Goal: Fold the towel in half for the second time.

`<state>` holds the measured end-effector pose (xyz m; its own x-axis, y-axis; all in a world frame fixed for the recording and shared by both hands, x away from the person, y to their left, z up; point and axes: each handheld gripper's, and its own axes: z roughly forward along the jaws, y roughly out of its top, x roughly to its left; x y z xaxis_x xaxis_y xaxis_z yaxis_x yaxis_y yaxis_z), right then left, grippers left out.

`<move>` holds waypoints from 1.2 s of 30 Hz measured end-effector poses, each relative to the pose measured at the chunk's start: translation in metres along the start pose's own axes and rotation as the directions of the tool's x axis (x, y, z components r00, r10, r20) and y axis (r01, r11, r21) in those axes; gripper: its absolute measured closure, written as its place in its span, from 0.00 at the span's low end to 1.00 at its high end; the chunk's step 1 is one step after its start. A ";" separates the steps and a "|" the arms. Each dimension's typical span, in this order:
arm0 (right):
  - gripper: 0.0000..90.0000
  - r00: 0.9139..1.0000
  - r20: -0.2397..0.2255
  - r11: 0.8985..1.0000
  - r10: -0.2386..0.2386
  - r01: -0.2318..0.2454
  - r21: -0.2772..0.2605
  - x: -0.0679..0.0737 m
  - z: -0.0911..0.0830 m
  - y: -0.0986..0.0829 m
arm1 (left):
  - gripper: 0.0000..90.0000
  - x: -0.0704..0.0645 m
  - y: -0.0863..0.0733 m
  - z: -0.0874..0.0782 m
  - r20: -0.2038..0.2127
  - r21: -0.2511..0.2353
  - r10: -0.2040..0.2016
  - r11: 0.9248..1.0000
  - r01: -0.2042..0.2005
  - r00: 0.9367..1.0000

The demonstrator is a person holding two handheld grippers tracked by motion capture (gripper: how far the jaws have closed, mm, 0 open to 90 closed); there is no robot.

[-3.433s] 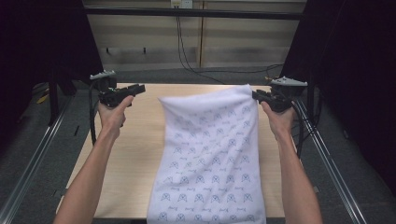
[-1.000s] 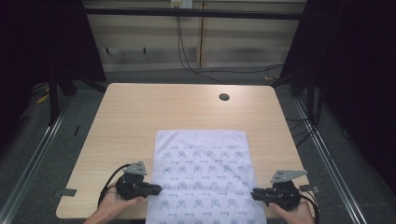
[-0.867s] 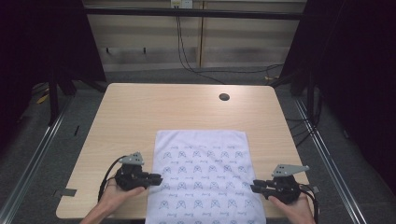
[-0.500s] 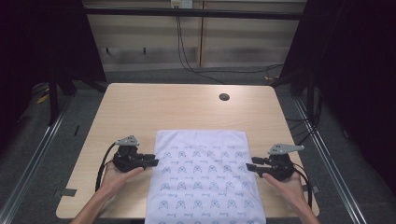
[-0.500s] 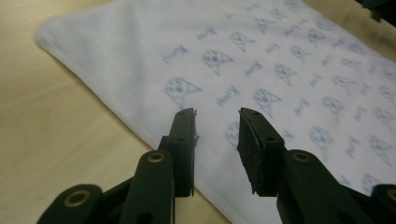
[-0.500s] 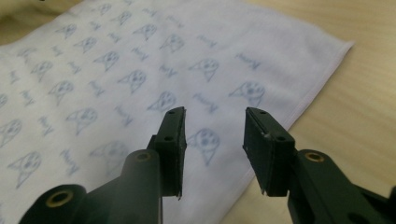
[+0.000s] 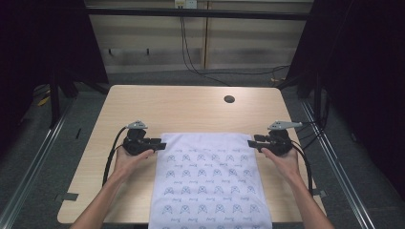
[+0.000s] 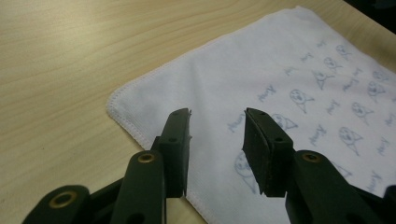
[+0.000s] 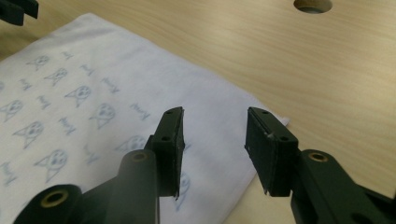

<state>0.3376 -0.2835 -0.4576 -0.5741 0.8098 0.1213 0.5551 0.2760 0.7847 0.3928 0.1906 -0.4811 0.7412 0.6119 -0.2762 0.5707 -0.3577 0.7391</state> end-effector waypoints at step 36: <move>0.98 0.997 0.007 0.996 0.072 -0.072 0.046 -0.017 0.061 -0.009 | 0.47 0.018 0.000 0.032 -0.110 0.028 0.001 1.000 0.002 0.994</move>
<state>0.3791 -0.2681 -0.5043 -0.5284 0.8311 0.1735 0.6221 0.2400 0.7452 0.4179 0.1790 -0.5059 0.6984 0.6855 -0.2057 0.5818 -0.3765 0.7209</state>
